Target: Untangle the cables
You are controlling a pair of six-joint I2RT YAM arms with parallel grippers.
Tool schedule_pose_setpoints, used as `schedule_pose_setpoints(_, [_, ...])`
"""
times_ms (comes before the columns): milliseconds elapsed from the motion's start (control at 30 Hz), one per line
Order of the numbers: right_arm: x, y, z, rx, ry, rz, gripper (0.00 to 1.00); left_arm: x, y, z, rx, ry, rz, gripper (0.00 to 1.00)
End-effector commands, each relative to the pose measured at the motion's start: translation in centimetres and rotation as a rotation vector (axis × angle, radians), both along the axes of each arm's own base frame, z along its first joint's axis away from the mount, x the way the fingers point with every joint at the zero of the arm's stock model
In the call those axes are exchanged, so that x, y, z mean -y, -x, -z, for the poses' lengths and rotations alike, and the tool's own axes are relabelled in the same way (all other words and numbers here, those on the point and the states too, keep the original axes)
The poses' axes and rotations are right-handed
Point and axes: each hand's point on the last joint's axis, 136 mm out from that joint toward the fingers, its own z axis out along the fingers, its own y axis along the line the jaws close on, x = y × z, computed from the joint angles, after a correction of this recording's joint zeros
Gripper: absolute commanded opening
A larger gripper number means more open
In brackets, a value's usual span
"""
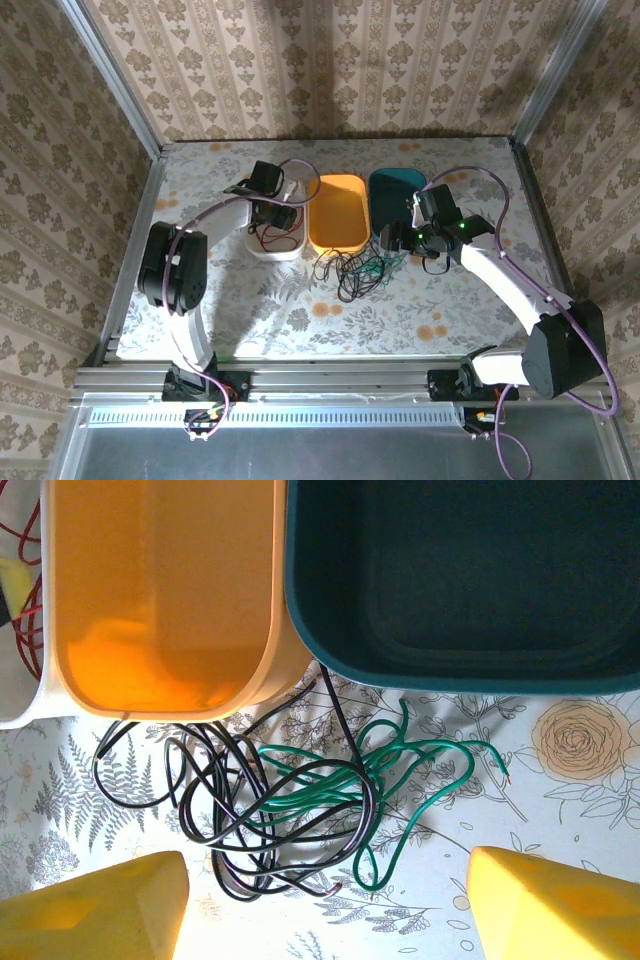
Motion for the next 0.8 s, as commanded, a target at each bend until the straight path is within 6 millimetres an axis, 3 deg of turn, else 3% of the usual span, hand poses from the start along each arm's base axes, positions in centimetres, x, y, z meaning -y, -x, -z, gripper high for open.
schedule_pose_setpoints(0, [0.2,0.4,0.6,-0.024,0.024,-0.003,0.75,1.2,-1.1,-7.4,0.255,0.043,0.049,0.65])
schedule_pose_setpoints(100, [0.5,0.4,0.5,-0.017,0.036,0.004,0.75,4.2,1.4,-10.0,0.335,0.066,0.202,0.71])
schedule_pose_setpoints(200, [0.7,0.4,0.5,-0.013,0.049,0.01,0.75,6.4,5.5,-10.2,0.254,0.134,0.354,0.71])
schedule_pose_setpoints(367, [0.5,0.3,1.0,-0.032,0.05,-0.005,0.75,7.8,13.0,-6.3,-0.025,0.155,0.497,0.7])
schedule_pose_setpoints(467, [0.4,0.0,1.0,-0.03,0.049,-0.007,0.75,8.1,16.2,-3.0,-0.129,0.126,0.515,0.69])
schedule_pose_setpoints(567, [0.1,-0.3,1.0,-0.032,0.041,-0.015,0.75,8.5,17.0,-0.6,-0.134,0.093,0.489,0.68])
schedule_pose_setpoints(767, [-0.1,-0.4,1.1,-0.036,0.037,-0.018,0.75,9.1,13.9,1.0,-0.03,0.055,0.365,0.63])
